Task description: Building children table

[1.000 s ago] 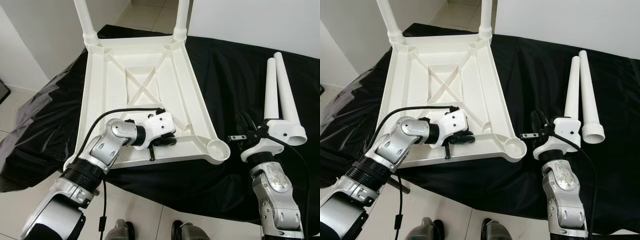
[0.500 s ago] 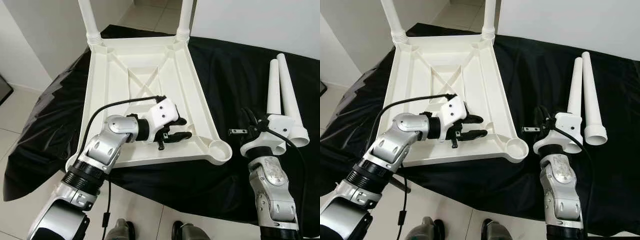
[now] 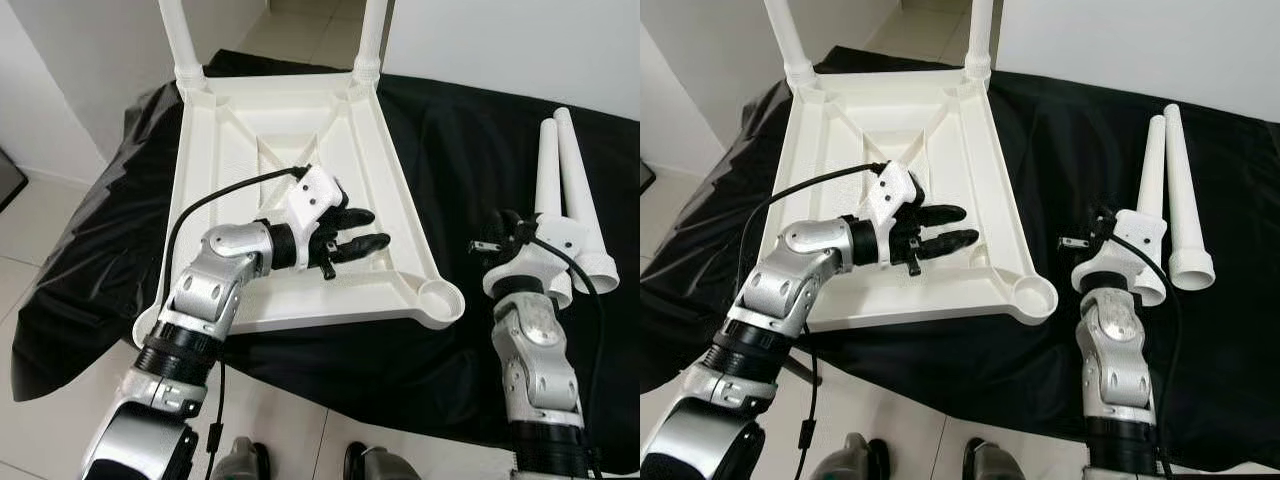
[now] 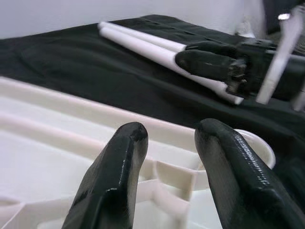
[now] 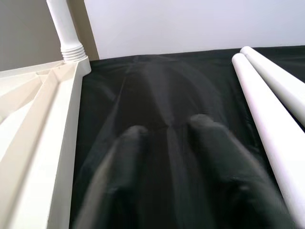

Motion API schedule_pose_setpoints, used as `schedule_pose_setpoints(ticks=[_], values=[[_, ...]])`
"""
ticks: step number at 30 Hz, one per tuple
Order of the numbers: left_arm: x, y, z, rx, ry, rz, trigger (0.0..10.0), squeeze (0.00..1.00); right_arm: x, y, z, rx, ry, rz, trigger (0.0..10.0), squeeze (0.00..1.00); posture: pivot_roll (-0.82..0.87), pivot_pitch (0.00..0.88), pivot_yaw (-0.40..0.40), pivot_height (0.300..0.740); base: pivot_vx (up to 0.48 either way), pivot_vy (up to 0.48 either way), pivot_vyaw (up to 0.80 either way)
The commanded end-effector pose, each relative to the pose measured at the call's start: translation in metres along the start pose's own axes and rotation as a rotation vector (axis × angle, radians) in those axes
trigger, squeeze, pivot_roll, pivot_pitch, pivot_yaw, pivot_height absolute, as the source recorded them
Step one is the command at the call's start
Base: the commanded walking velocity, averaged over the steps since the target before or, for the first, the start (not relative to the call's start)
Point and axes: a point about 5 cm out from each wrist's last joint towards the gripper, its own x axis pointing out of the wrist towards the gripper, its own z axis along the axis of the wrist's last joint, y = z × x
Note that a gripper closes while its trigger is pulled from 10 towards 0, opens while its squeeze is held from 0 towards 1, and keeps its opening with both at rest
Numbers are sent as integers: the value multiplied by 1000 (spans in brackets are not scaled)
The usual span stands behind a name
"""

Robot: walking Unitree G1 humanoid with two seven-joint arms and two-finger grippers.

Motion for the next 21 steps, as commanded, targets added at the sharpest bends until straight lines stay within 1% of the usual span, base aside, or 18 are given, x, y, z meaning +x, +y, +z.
schedule_pose_setpoints(ticks=[1,5,8,11,12,13,14,15,17,20,21], values=[[-4,14,-3,-35,14,204,10000,0,2,-4,-4,-16,19,-21,10000,1000,15,140,9,740,0,0,0],[-6,18,-5,-47,25,242,10000,0,12,-6,-2,-26,17,-67,10000,1000,20,143,0,740,0,0,0],[-7,20,-9,-75,30,274,10000,0,20,-7,-1,-45,17,-106,10000,1000,15,146,-3,740,0,0,0],[-6,20,-10,-91,27,284,10000,0,23,-8,0,-61,15,-126,10000,1000,15,146,-3,740,0,0,0],[-6,22,-11,-76,31,315,10000,0,25,-8,0,-76,14,-147,10000,1000,8,150,-8,740,0,0,0],[-6,22,-11,-76,31,315,10000,0,25,-8,0,-76,14,-147,10000,1000,8,150,-8,740,0,0,0],[-6,23,-12,-65,35,340,10000,0,26,-9,1,-86,13,-161,10000,1000,8,150,-8,740,0,0,0],[-5,25,-13,-70,46,367,10000,0,26,-8,-1,-72,28,-163,10000,0,-1,151,-5,740,0,0,0],[-4,28,-12,-87,42,414,10000,0,27,-8,-1,-64,36,-174,10000,0,-4,151,-4,740,0,0,0],[-3,28,-12,-110,32,426,10000,0,28,-9,-3,-48,52,-188,10000,0,-7,151,-6,740,0,0,0],[-3,27,-12,-118,30,419,10000,0,29,-11,-3,-66,56,-231,10000,0,-7,152,-7,740,0,0,0]])
